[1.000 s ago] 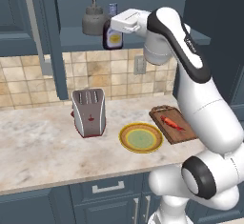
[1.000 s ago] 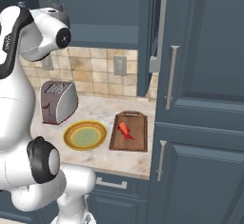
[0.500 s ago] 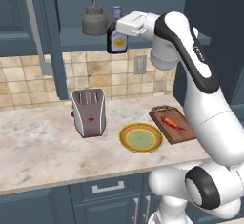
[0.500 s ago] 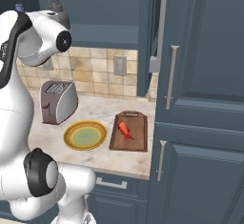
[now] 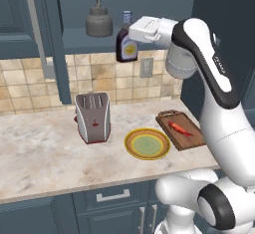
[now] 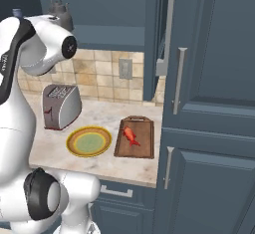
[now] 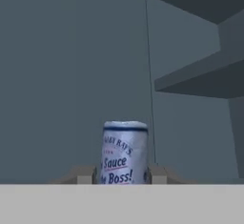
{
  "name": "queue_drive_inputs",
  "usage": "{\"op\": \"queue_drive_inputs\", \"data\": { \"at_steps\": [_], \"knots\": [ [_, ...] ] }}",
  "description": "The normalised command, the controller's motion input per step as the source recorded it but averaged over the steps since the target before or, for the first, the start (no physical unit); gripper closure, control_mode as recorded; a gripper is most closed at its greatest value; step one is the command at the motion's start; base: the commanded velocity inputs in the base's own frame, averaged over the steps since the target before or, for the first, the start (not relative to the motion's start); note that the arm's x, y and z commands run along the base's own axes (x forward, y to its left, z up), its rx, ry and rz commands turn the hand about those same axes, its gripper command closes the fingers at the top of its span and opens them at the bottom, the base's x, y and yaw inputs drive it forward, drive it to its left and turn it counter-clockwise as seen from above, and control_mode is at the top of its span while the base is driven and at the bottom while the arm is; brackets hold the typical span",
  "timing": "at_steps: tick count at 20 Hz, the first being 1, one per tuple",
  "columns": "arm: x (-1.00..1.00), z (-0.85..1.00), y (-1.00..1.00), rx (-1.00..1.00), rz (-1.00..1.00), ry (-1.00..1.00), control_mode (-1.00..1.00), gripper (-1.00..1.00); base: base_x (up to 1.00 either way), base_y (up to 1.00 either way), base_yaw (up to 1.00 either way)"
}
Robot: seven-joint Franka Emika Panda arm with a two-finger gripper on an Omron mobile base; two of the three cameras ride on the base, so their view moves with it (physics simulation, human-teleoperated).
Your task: Pick the fish from the plate and place it on the cutting board. Then pick the condiment bottle from the cabinet and place it next to the cutting board.
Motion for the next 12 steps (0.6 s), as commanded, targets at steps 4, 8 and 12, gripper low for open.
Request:
{"op": "queue_drive_inputs", "data": {
  "at_steps": [4, 8, 12],
  "knots": [
    [-0.22, -0.34, 0.00, 0.00, 0.08, 0.00, -1.00, 1.00, 0.00, 0.00, 0.00],
    [-0.18, -0.39, 0.00, 0.01, 0.08, 0.00, -1.00, 1.00, 0.00, 0.00, 0.00],
    [-0.19, -0.36, 0.00, 0.03, 0.08, -0.02, -1.00, 1.00, 0.00, 0.00, 0.00]
  ]
}}
